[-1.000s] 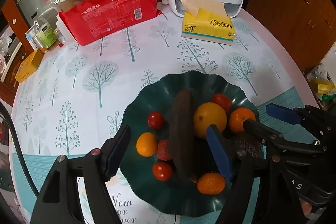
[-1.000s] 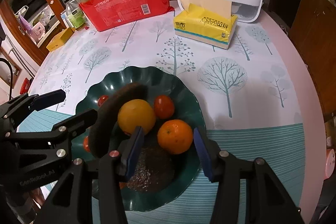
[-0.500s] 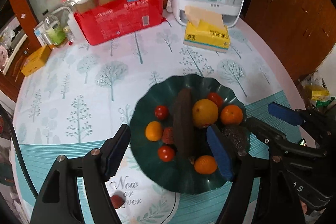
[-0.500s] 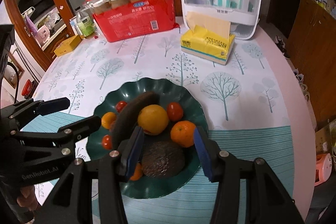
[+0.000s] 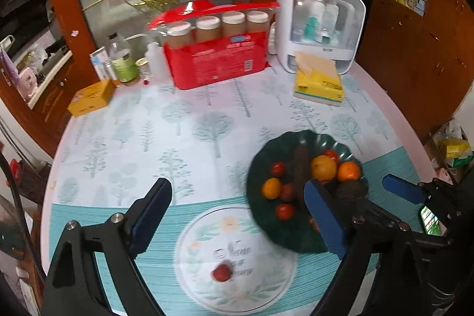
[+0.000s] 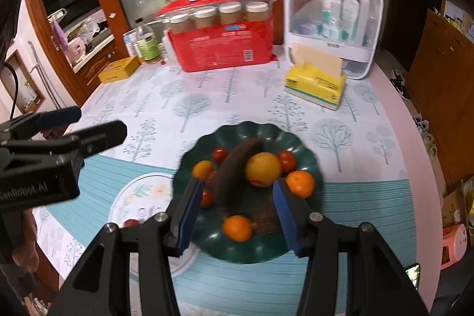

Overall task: Organize fruits
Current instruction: 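Withdraw both grippers from the green plate back toward the platter, then grasp the red lychee on the platter with the right gripper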

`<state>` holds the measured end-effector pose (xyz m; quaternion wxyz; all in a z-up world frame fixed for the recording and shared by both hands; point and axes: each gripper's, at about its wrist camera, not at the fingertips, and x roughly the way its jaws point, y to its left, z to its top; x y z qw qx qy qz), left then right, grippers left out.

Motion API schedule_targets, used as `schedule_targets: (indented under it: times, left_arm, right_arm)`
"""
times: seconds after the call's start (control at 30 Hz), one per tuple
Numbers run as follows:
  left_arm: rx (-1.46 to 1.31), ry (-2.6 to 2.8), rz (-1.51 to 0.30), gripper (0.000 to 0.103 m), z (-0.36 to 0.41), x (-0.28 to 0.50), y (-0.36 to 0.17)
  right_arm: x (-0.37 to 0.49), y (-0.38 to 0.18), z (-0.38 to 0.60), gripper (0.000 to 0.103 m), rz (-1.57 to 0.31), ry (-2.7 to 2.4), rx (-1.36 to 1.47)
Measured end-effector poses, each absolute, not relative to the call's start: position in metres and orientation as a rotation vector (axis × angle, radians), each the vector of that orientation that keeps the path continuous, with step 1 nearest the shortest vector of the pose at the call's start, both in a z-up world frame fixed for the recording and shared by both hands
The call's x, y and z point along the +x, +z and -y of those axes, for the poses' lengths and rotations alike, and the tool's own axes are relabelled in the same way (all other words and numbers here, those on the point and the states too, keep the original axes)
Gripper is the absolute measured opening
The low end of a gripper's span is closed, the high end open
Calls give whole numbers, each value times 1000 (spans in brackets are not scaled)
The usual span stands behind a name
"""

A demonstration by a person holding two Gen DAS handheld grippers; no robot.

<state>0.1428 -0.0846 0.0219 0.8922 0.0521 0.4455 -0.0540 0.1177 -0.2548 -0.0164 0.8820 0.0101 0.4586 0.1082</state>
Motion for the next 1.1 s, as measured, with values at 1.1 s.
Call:
schedule_targets:
  times: [1.1]
  left_arm:
    - [118,-85,-1196,90,-62,117,-135]
  right_arm:
    - [92,-153,89,50,-1240,289,32]
